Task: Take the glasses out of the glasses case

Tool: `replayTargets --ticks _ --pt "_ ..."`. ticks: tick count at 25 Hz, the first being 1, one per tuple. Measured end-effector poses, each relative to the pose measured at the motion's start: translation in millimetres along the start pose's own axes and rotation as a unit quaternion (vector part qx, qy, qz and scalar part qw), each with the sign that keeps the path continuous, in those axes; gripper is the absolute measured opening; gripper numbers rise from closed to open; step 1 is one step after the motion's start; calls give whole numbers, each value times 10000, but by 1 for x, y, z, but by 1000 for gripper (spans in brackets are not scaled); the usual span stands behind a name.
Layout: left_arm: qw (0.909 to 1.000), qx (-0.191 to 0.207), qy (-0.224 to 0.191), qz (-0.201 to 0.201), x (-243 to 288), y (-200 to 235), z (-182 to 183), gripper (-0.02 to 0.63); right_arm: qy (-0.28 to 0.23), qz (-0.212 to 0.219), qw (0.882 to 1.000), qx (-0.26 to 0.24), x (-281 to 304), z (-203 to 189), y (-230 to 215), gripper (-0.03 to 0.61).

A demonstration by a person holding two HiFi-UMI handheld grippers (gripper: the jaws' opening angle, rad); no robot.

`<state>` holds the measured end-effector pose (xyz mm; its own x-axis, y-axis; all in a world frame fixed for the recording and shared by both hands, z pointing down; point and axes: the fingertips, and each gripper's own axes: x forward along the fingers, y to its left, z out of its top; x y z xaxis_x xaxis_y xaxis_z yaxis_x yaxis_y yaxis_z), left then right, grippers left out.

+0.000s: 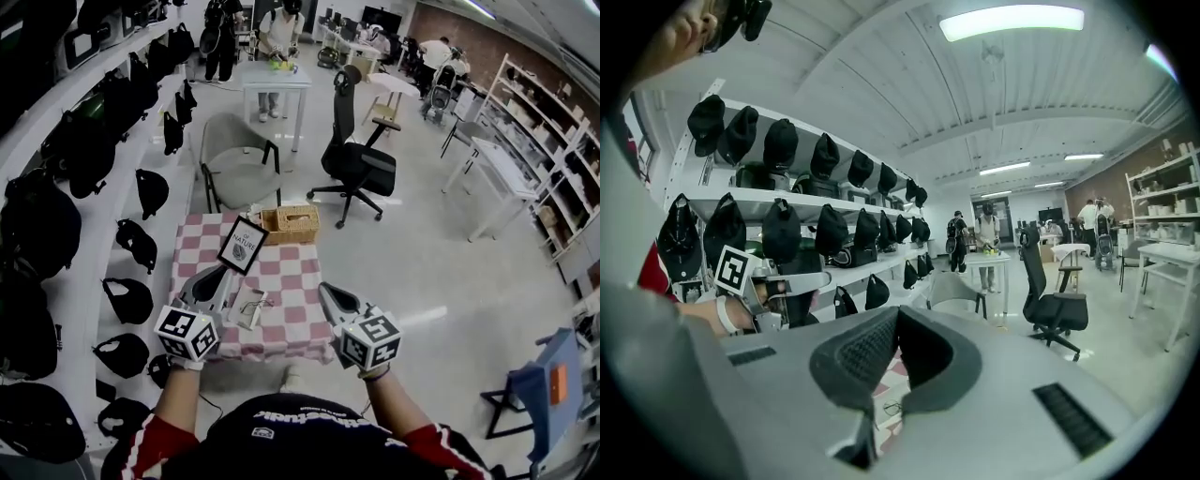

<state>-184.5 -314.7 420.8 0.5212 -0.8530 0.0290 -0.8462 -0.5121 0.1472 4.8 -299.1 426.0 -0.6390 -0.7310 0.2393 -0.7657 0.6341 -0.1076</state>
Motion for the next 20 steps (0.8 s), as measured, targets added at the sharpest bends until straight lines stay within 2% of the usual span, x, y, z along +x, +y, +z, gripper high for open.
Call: replayTargets --ticks 3,5,11,20 --pt "9997 86 68 -203 11 -2 -7 80 17 1 10000 34 5 -2 -6 3" --pt "9994 120 139 -280 18 -3 -11 98 38 2 10000 62 8 -4 -10 3" --pt "9984 84 407 -372 38 2 -36 101 113 -29 9999 108 16 -12 -22 3" --pt "9912 179 1102 -710 68 2 -99 101 285 -30 9995 155 27 -26 -40 3"
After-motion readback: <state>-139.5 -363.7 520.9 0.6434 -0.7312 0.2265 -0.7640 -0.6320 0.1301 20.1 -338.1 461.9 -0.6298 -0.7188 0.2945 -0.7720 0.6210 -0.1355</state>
